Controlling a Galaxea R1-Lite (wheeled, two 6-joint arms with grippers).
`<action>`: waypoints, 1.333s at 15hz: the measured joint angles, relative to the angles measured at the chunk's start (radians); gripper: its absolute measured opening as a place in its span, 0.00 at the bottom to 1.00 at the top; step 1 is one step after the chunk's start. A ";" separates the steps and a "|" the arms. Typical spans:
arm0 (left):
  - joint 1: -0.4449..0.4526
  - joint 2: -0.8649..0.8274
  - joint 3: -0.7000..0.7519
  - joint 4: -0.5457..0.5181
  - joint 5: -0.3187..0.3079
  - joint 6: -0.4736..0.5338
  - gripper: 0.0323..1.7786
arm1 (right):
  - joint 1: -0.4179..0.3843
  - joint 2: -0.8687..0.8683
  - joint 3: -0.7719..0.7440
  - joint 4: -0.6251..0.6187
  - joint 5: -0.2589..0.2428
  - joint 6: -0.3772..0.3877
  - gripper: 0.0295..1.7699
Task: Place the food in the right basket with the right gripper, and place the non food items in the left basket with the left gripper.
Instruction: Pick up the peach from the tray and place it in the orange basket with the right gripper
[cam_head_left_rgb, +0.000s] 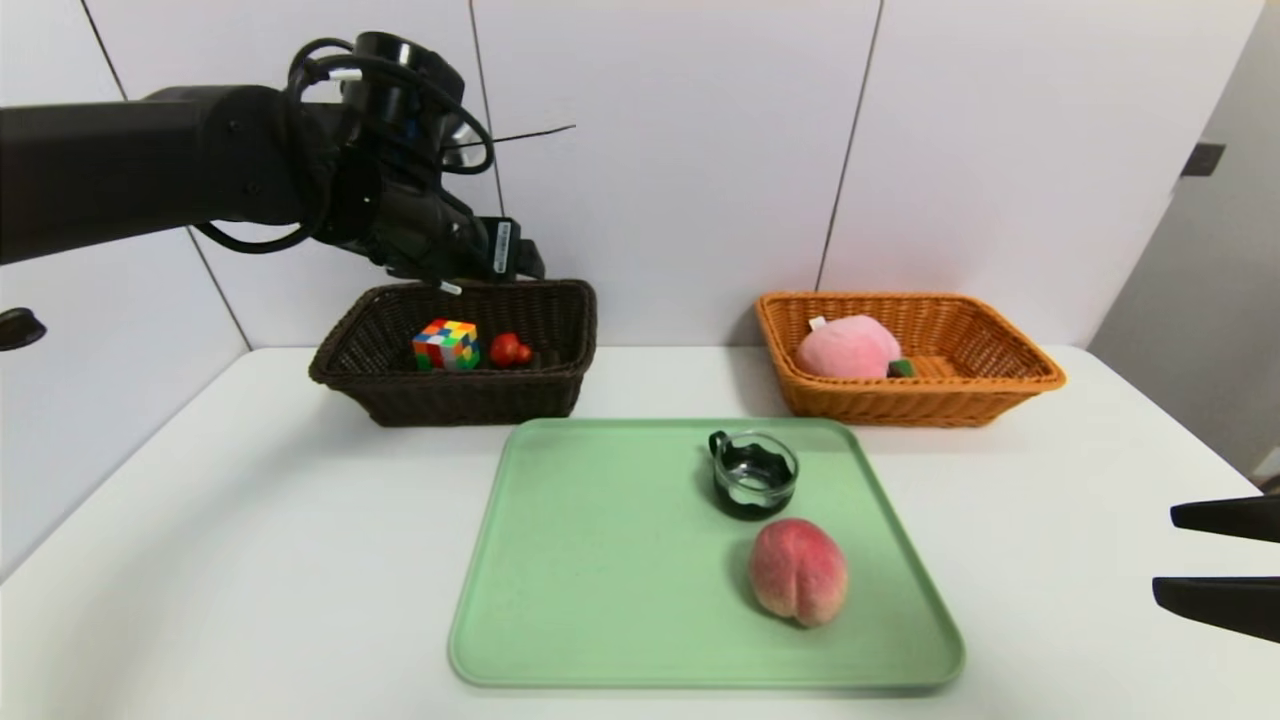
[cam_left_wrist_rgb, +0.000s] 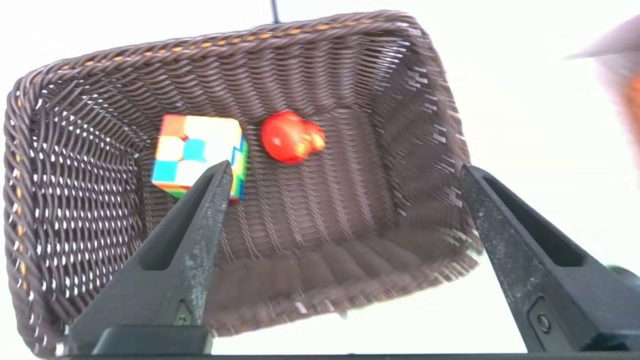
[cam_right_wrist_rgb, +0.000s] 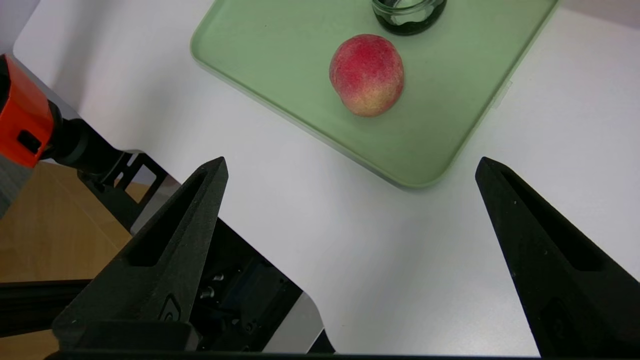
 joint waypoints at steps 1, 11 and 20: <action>-0.017 -0.018 0.001 0.019 0.000 0.000 0.91 | 0.000 0.000 -0.001 0.000 -0.001 0.000 0.97; -0.200 -0.194 0.133 0.143 0.001 -0.003 0.94 | -0.007 0.007 -0.007 -0.001 -0.005 0.001 0.97; -0.286 -0.351 0.461 0.136 0.007 0.001 0.95 | 0.006 0.063 -0.019 -0.001 -0.002 -0.006 0.97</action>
